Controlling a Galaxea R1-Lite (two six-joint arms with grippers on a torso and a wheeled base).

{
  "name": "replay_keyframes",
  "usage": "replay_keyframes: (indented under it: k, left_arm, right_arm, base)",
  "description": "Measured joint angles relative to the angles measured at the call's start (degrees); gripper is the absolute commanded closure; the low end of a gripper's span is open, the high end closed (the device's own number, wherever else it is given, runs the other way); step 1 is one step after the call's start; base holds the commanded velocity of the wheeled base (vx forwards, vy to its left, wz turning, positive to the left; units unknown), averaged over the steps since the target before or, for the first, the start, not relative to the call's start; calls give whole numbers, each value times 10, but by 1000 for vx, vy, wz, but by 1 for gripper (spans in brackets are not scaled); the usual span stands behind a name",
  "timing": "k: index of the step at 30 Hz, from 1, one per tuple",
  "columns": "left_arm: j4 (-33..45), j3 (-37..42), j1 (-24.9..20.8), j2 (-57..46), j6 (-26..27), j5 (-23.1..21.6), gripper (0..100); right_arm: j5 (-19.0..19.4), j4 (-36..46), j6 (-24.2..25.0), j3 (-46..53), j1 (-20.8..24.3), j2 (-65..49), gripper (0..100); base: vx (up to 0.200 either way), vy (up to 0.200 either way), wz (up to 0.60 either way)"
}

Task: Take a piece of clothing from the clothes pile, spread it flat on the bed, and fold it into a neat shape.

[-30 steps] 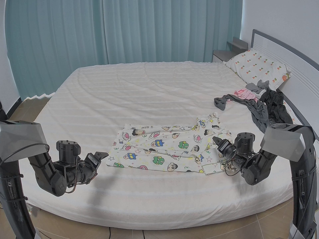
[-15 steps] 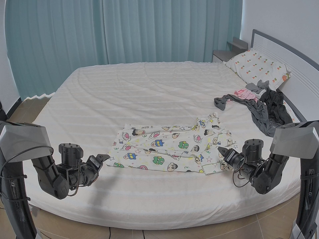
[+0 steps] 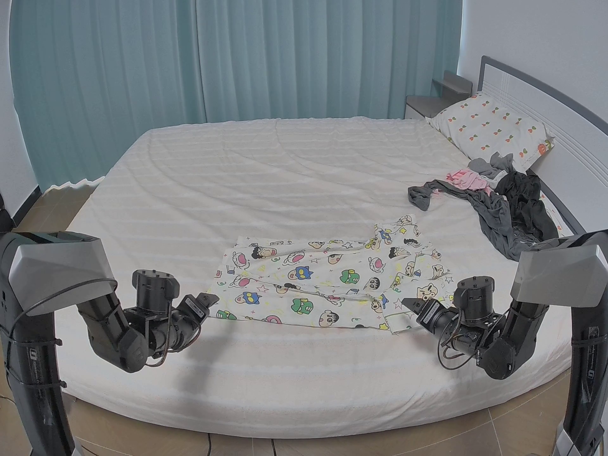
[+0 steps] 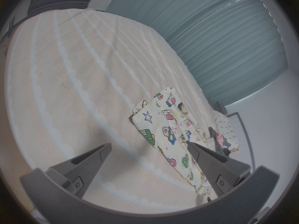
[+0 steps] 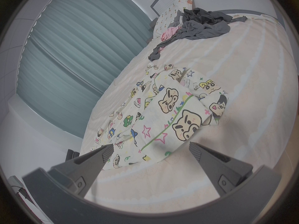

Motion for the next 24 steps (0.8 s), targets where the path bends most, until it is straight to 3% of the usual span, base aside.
replay_keyframes:
  k: [4,12,18,24]
  left_arm:
    - [96,-77,-22,18,0,47,0]
    - [210,-210,-50,67,7,129,0]
    - [219,-236,-60,97,53,165,0]
    - [221,-279,-64,125,59,180,0]
  right_arm:
    - [0,-3,0,-1,0,3,0]
    - [0,-24,1,-1,3,15,0]
    - [-5,-103,-9,6,5,34,0]
    - [-5,-109,-11,14,6,45,0]
  base:
    - [0,0,0]
    - [0,0,0]
    - [0,0,0]
    - [0,0,0]
